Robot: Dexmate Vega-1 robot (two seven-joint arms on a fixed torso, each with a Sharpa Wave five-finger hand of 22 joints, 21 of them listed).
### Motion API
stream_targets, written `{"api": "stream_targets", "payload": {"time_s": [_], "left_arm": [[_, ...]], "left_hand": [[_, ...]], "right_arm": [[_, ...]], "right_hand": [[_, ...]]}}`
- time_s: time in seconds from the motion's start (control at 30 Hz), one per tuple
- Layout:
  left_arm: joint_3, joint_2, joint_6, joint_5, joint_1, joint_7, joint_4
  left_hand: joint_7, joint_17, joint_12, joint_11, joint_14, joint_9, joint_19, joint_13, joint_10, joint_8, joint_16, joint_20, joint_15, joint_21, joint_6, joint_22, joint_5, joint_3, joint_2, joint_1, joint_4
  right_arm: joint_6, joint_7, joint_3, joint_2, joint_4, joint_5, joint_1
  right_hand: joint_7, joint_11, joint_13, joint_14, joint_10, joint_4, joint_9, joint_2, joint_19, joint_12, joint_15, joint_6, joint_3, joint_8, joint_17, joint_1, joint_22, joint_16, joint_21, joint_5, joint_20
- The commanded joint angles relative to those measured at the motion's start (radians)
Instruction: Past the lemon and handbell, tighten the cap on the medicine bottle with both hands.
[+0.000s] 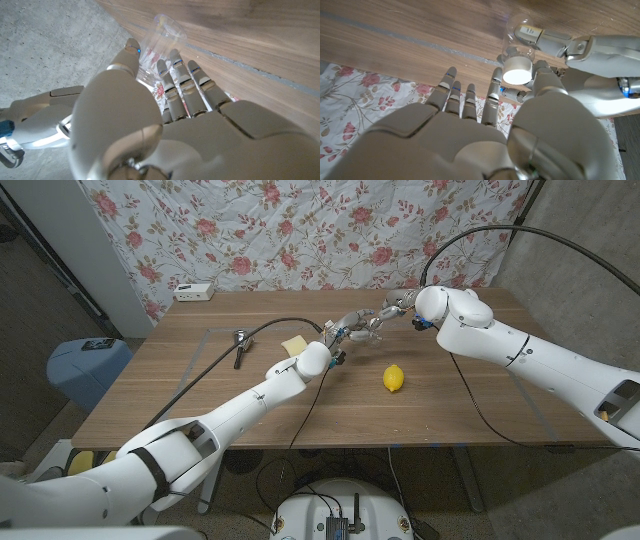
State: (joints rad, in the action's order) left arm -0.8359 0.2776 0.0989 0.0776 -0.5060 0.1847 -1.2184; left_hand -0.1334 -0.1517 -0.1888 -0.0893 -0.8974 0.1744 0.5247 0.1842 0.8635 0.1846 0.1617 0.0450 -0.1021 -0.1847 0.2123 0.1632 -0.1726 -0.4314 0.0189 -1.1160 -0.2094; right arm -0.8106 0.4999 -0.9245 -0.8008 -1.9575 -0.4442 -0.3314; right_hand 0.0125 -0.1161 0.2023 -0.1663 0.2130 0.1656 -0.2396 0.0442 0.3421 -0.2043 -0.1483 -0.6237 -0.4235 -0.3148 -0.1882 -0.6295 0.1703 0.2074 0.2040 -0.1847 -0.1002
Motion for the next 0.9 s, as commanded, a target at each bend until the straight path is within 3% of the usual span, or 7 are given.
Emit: {"api": "stream_targets", "payload": {"time_s": [0.03,0.9], "left_arm": [[-0.004,-0.008,0.008,-0.004,0.008,-0.005,0.017],[-0.006,-0.011,0.012,-0.004,0.008,-0.003,0.022]], "left_hand": [[0.003,-0.005,-0.005,-0.055,-0.027,0.002,0.001,0.004,0.064,0.003,0.007,0.007,-0.075,0.002,0.008,0.000,-0.005,-0.063,0.005,0.000,0.057],[0.008,-0.005,-0.004,-0.056,-0.029,0.002,-0.001,0.004,0.062,0.002,0.007,0.007,-0.073,0.002,0.007,0.000,-0.005,-0.072,0.004,0.005,0.056]], "right_arm": [[0.008,-0.010,0.004,0.004,0.011,0.006,-0.001],[0.004,-0.035,0.004,0.005,0.011,0.004,-0.009]], "right_hand": [[0.002,-0.005,0.002,-0.010,0.012,-0.004,-0.004,-0.004,0.014,-0.009,0.002,-0.013,-0.007,-0.008,-0.003,-0.010,0.002,0.006,0.004,0.003,0.001],[0.018,0.002,0.002,-0.027,0.033,-0.005,-0.014,-0.019,0.034,-0.010,0.018,-0.062,-0.013,-0.037,-0.005,-0.026,0.003,0.010,0.005,0.002,0.011]]}}
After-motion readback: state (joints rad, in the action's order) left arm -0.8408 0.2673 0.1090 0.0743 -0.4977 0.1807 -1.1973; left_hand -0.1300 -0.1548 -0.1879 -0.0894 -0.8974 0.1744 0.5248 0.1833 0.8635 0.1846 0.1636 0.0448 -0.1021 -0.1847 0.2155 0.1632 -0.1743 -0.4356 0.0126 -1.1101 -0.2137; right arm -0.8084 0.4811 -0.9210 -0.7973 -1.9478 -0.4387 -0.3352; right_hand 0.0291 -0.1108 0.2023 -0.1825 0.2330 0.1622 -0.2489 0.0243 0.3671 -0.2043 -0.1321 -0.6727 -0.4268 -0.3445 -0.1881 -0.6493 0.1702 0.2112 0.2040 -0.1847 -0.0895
